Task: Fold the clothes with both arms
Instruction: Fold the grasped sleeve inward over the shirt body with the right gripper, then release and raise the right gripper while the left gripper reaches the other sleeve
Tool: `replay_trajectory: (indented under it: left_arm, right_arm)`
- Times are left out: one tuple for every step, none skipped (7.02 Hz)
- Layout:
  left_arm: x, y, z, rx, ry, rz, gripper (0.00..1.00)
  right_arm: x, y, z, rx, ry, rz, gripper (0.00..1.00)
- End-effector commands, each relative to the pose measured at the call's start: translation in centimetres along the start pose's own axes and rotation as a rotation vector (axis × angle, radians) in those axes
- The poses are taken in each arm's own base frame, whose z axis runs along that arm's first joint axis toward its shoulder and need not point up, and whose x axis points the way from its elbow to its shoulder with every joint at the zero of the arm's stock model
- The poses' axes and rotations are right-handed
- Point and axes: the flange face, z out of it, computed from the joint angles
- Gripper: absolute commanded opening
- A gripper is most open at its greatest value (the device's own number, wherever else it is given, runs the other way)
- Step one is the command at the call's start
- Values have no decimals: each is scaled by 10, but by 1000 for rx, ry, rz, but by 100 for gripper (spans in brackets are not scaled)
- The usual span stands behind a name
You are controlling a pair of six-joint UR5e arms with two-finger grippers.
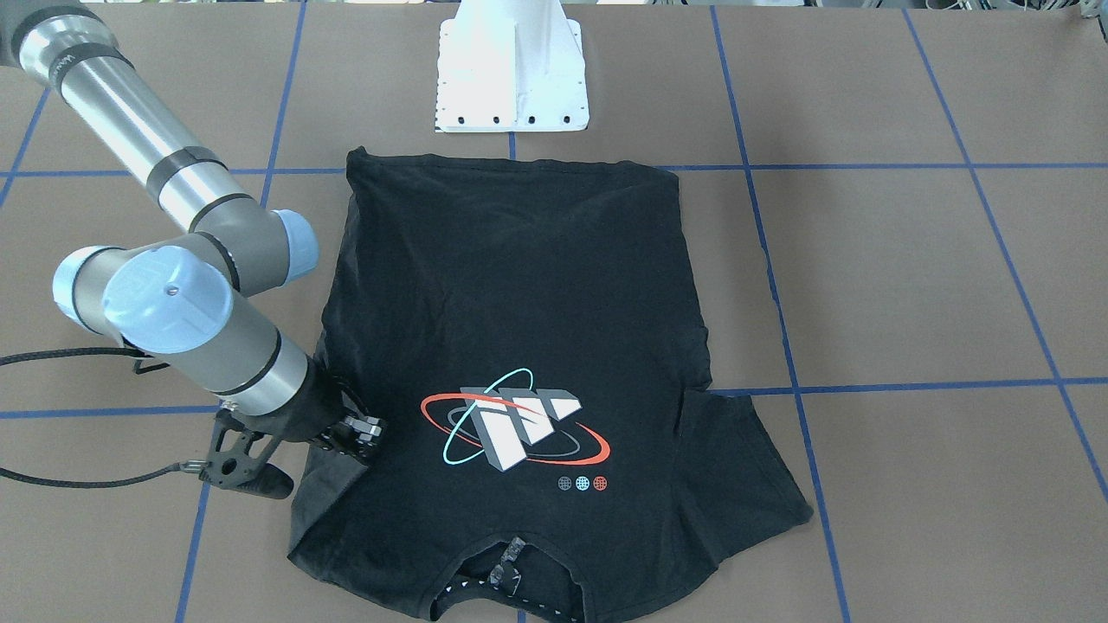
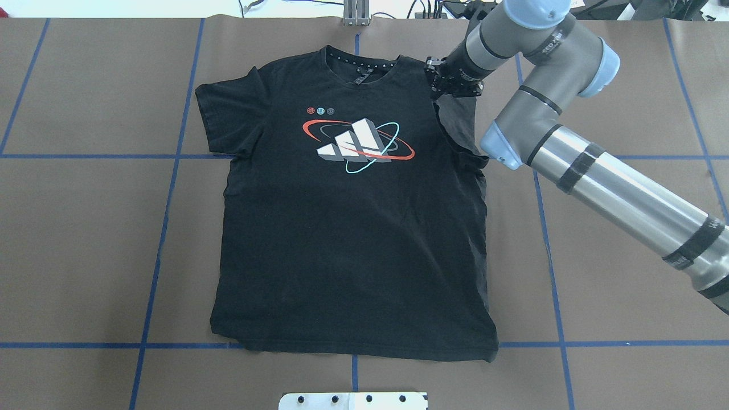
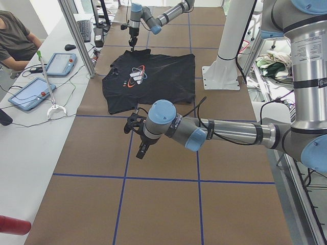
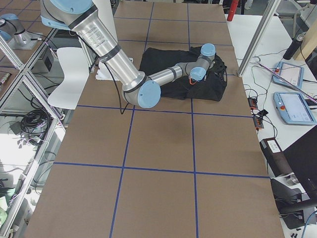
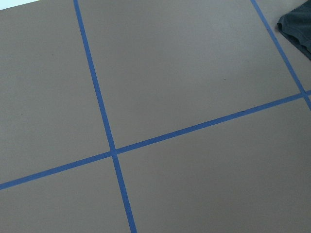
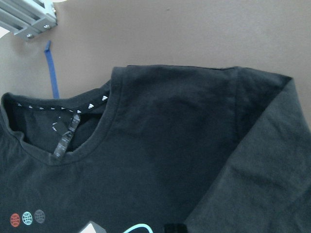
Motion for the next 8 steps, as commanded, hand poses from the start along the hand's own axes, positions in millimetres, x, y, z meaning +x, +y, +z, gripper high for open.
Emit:
replay_trajectory:
  left_arm:
    - [1,-1,0,2,1,2,100]
    - [3,-6,-1,8,4,11,100]
    - [8,-25,-1,22,11,32,99]
    - [14,-63,1,49,18,55,99]
    - [48,-100,12,56,52,37,99]
    - [87,-129,32,41,91,33,100]
    - [127,-168,57,42,140,43,100]
    - [173,-204,101,34,201,72,99]
  right_arm:
    - [-40,4,28,30,41,20,0]
    - [-39,6,32,46,49,17,60]
    - [-44,18,42,69,54,1,100]
    - [-48,24,42,77,46,-7,100]
    - [-59,27,28,72,13,-16,100]
    - [-52,30,19,69,1,-19,100]
    - [-30,40,7,72,-18,-29,100]
    - [8,55,-7,68,-32,-38,100]
